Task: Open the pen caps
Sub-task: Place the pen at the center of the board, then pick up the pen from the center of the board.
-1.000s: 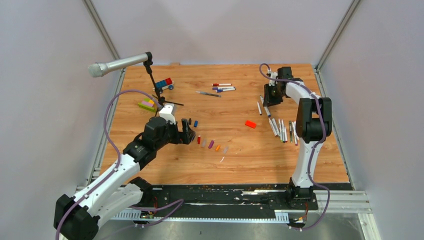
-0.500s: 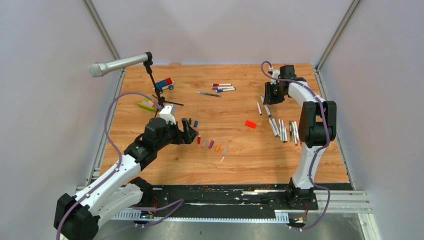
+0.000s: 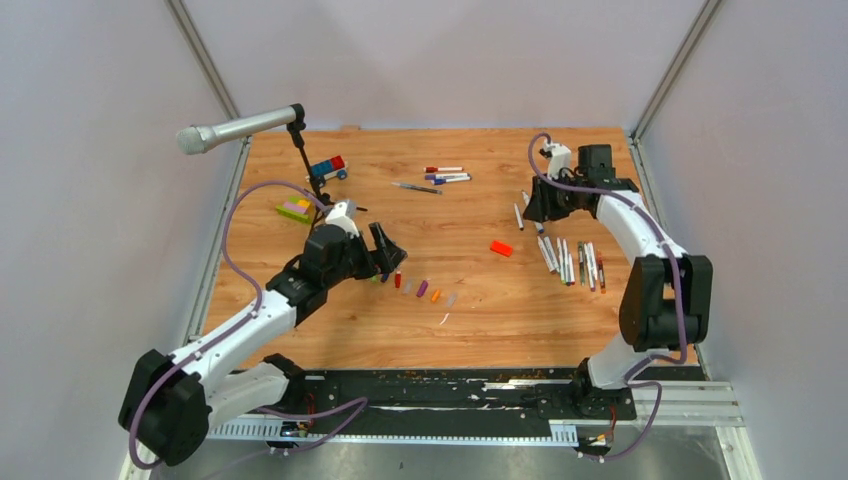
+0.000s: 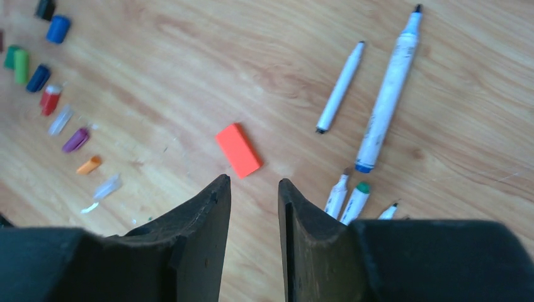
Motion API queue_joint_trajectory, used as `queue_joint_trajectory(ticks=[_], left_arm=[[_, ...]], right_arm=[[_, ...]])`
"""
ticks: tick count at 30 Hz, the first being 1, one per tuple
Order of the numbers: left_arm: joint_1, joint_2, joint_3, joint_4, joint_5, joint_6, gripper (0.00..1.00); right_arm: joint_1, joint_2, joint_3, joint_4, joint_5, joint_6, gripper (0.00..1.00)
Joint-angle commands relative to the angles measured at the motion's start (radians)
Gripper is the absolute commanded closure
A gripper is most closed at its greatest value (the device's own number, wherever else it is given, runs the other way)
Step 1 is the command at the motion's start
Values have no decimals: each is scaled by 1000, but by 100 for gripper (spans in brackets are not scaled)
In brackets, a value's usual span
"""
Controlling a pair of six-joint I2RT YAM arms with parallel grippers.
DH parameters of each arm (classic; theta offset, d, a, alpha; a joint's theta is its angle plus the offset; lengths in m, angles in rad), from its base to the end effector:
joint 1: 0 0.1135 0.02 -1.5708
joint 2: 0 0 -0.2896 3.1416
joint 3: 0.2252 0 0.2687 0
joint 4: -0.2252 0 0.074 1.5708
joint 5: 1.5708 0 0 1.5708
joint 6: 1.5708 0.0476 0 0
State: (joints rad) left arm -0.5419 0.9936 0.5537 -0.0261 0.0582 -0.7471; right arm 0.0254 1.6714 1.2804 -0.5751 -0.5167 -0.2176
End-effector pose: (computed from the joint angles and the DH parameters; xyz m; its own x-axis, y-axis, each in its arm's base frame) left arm 0.1982 -0.1226 0.2443 -0.6625 -0.3929 -0.6377 0.1489 0.7653 -0.6262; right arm 0.3790 0.0331 0.2624 -0.7376 -0.2065 -0.6428 -0.4732 0.8372 0.2741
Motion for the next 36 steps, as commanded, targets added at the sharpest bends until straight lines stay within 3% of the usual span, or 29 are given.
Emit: queue_joint_trajectory(ticks=[1, 12, 17, 25, 36], left_arm=[[3, 83, 108, -26, -39, -60, 0], [3, 369, 355, -116, -93, -81, 0], [4, 499, 495, -189, -166, -106, 0], [3, 711, 831, -464, -330, -172, 0], [6, 1016, 1252, -687, -449, -274, 0]], right_arm=[[-3, -165, -118, 72, -160, -109, 65], [-142, -537, -459, 274, -386, -108, 44], [-185, -524, -453, 260, -427, -109, 44], [-204, -503, -440, 231, -463, -119, 44], [-208, -488, -420, 201, -476, -129, 43]])
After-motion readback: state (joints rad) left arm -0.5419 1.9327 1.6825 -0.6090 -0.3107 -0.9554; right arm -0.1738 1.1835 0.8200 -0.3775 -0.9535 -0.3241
